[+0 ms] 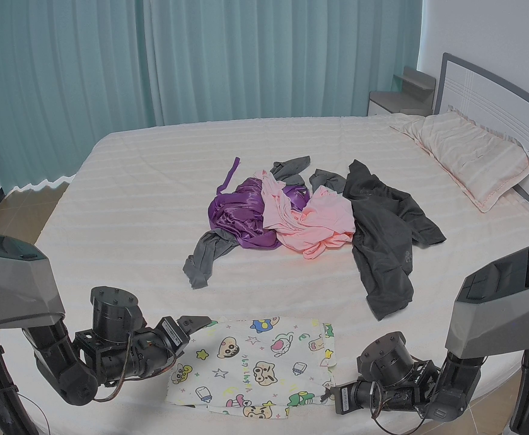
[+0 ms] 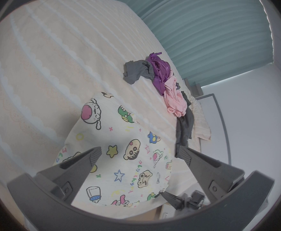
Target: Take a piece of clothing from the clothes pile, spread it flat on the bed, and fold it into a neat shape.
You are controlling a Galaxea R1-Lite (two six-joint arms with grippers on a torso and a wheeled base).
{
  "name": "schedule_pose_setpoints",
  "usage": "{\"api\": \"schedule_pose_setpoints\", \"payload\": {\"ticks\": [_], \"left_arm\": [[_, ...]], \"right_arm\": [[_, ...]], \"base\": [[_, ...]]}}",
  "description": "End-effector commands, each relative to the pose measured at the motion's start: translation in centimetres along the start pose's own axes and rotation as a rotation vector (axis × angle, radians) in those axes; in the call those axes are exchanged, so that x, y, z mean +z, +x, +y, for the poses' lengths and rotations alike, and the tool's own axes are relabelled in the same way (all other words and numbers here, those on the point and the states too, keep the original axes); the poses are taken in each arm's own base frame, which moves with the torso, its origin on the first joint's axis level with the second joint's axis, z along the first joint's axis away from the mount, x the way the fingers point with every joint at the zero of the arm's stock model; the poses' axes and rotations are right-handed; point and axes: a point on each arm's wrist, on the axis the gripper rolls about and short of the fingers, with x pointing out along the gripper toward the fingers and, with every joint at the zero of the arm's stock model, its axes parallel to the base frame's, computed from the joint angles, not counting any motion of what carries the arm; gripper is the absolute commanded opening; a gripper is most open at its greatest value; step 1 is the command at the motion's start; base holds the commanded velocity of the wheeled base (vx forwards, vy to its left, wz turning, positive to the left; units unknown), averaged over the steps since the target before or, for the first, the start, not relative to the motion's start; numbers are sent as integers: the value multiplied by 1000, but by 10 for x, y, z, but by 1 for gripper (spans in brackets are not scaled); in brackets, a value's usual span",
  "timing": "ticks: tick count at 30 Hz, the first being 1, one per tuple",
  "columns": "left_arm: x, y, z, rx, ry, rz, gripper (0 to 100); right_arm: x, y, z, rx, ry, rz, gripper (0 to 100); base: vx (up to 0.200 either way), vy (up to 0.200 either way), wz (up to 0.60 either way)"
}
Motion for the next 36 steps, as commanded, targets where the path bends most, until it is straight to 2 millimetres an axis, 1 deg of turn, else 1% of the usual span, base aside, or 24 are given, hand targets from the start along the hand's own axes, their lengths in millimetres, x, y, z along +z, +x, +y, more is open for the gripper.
{"api": "schedule_pose_setpoints", "payload": {"ticks": [1,3,4,8,9,11,13,16,18,20,21,25,28,30,32,33,36], "left_arm": [[-12,9,8,56,39,27,100],[-15,11,9,68,47,26,100],[-16,12,9,73,47,25,100],[-21,16,14,100,57,38,100],[-21,16,14,100,57,35,100],[-22,21,16,123,69,21,100],[-23,24,20,144,80,17,100],[-24,25,20,146,84,21,100],[-28,26,19,145,92,30,100],[-28,25,19,147,90,24,100],[-28,25,18,143,86,17,100],[-24,21,15,111,58,-6,100],[-20,18,10,64,11,-39,100],[-19,18,9,57,6,-44,100],[-17,20,11,60,-1,-51,100],[-17,21,12,63,-1,-53,100],[-17,21,14,70,-3,-53,100]], "right_arm": [[1,-2,0,1,0,-5,100],[4,-1,-2,1,9,-22,100],[8,-1,-4,0,20,-43,100],[38,-2,-9,20,75,-164,100],[39,-2,-9,21,76,-168,100],[60,5,-11,24,103,-230,100],[73,14,-14,20,120,-259,100],[82,28,-17,3,132,-256,100],[85,41,-19,-8,137,-244,100],[85,56,-20,-16,139,-245,100],[87,59,-19,-16,137,-243,100],[85,66,-18,-14,133,-232,100],[85,69,-17,-14,132,-233,100],[85,69,-17,-14,132,-233,100],[82,74,-17,-17,129,-223,100],[82,75,-17,-19,129,-222,0],[81,75,-18,-23,129,-219,0]], "base": [[0,0,0],[0,0,0],[0,0,0],[0,0,0],[0,0,0],[0,0,0],[0,0,0],[0,0,0],[0,0,0],[0,0,0],[0,0,0],[0,0,0],[0,0,0],[0,0,0],[0,0,0],[0,0,0],[0,0,0]]}}
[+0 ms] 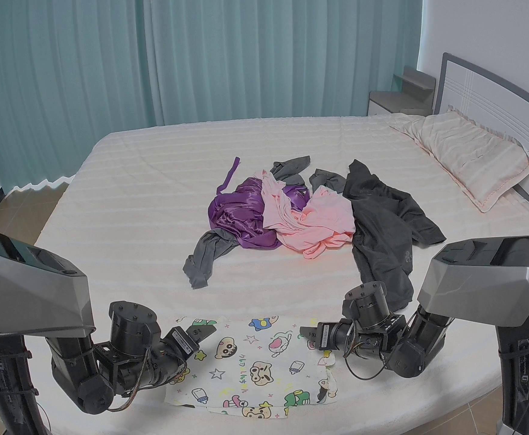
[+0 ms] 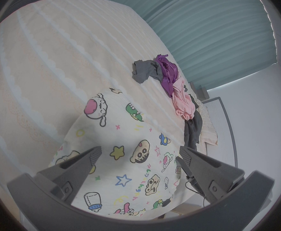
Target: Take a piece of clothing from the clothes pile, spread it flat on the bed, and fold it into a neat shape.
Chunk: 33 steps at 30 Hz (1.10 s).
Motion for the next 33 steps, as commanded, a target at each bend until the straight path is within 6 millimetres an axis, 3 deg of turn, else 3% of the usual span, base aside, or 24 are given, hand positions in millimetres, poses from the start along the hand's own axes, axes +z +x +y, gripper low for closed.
{"api": "schedule_pose_setpoints", "payload": {"ticks": [1,8,30,33], "left_arm": [[1,3,5,23,-5,-7,100],[-1,11,10,74,5,-64,100],[1,9,9,67,-9,-68,100],[3,7,7,51,-12,-80,100]], "right_arm": [[-5,4,-3,-11,2,12,0],[3,2,-5,-13,17,-19,0],[11,-1,-18,-70,43,-54,0],[22,-7,-20,-72,57,-86,0]], "base": [[0,0,0],[0,0,0],[0,0,0],[0,0,0]]}}
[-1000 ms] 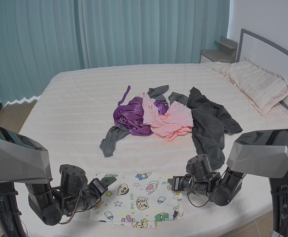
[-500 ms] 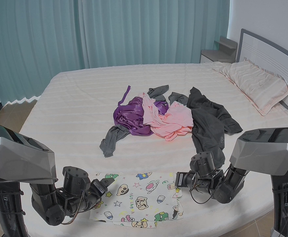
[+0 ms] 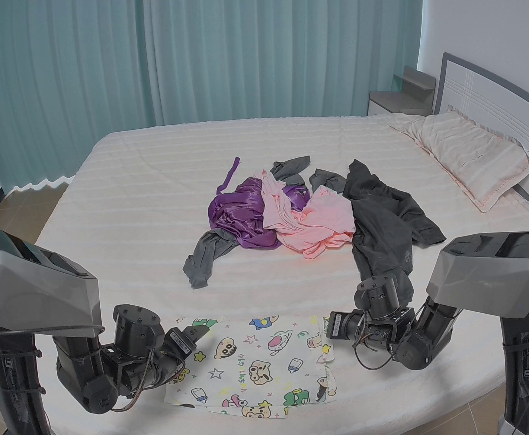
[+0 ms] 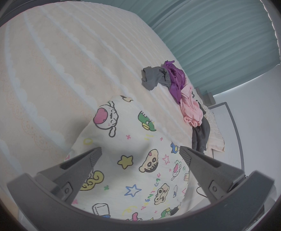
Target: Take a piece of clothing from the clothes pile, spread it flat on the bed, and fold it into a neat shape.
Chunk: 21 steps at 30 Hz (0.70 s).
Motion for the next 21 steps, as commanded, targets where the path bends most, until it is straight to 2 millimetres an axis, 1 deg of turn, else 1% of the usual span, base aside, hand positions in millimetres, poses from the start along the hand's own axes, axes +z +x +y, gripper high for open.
{"api": "schedule_pose_setpoints", "payload": {"ticks": [1,3,5,6,7,9,10,11,12,14,17,18,19,20,21], "left_arm": [[4,-5,-4,-29,-7,-22,100],[9,-9,-6,-56,-9,-46,100],[17,-15,-8,-93,-14,-84,100],[18,-17,-9,-99,-15,-92,100],[27,-23,-11,-136,-12,-136,100],[36,-35,-11,-168,2,-185,100],[37,-36,-12,-172,3,-191,100],[42,-44,-14,-195,20,-228,100],[49,-57,-17,-227,46,-279,100],[57,-79,-23,-266,71,-364,100],[65,-112,-31,-329,110,-469,100],[65,-112,-31,-329,110,-469,100],[68,-137,-32,-361,165,-542,100],[68,-141,-32,-362,177,-556,100],[67,-153,-30,-362,214,-599,100]], "right_arm": [[16,-10,-2,1,19,-46,0],[27,-20,-6,-2,34,-74,0],[39,-34,-9,-3,47,-115,0],[41,-37,-10,-3,49,-120,0],[50,-55,-13,-2,60,-154,0],[56,-83,-15,-4,70,-196,0],[57,-86,-15,-4,71,-199,0],[60,-107,-17,-3,72,-231,0],[61,-134,-18,1,75,-275,0],[60,-174,-20,13,71,-343,0],[54,-224,-25,43,36,-432,0],[54,-224,-25,43,36,-432,0],[43,-258,-31,65,-1,-494,0],[40,-264,-33,70,-9,-504,0],[32,-280,-37,77,-41,-540,0]], "base": [[0,0,0],[0,0,0],[0,0,0],[0,0,0],[0,0,0],[0,0,0],[0,0,0],[0,0,0],[0,0,0],[0,0,0],[0,0,0],[0,0,0],[0,0,0],[0,0,0],[0,0,0]]}}
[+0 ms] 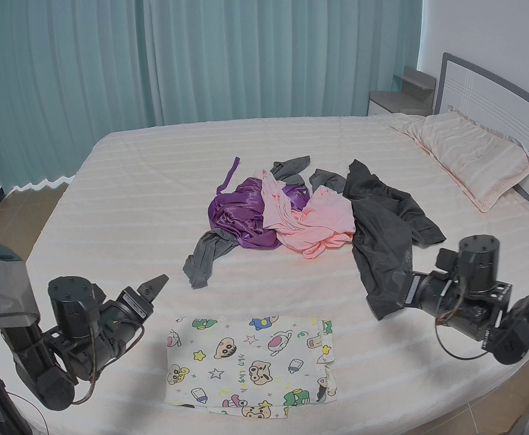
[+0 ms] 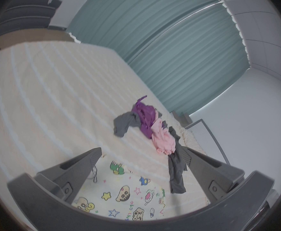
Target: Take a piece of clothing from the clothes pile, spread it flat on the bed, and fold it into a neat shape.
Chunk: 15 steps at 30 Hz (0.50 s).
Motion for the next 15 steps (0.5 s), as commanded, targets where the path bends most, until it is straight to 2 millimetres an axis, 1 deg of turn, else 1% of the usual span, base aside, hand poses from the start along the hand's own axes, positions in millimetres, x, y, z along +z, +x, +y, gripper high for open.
{"api": "schedule_pose_setpoints", "payload": {"ticks": [1,6,7,9,10,12,14,15], "left_arm": [[49,-88,-27,-159,170,-337,100],[62,-123,-37,-140,257,-551,100],[62,-124,-37,-138,260,-553,100],[64,-140,-38,-110,307,-607,100],[65,-143,-38,-103,315,-618,100],[65,-158,-37,-93,336,-650,100],[64,-166,-34,-83,343,-651,100],[63,-173,-32,-76,344,-648,100]], "right_arm": [[10,-147,-24,88,-92,-287,0],[-3,-192,-43,37,-193,-377,0],[-4,-193,-43,35,-192,-379,0],[-9,-210,-51,4,-194,-409,0],[-11,-214,-53,-5,-191,-418,0],[-22,-225,-61,-46,-184,-430,0],[-30,-233,-66,-68,-180,-435,0],[-37,-239,-69,-85,-178,-438,0]], "base": [[0,0,0],[0,0,0],[0,0,0],[0,0,0],[0,0,0],[0,0,0],[0,0,0],[0,0,0]]}}
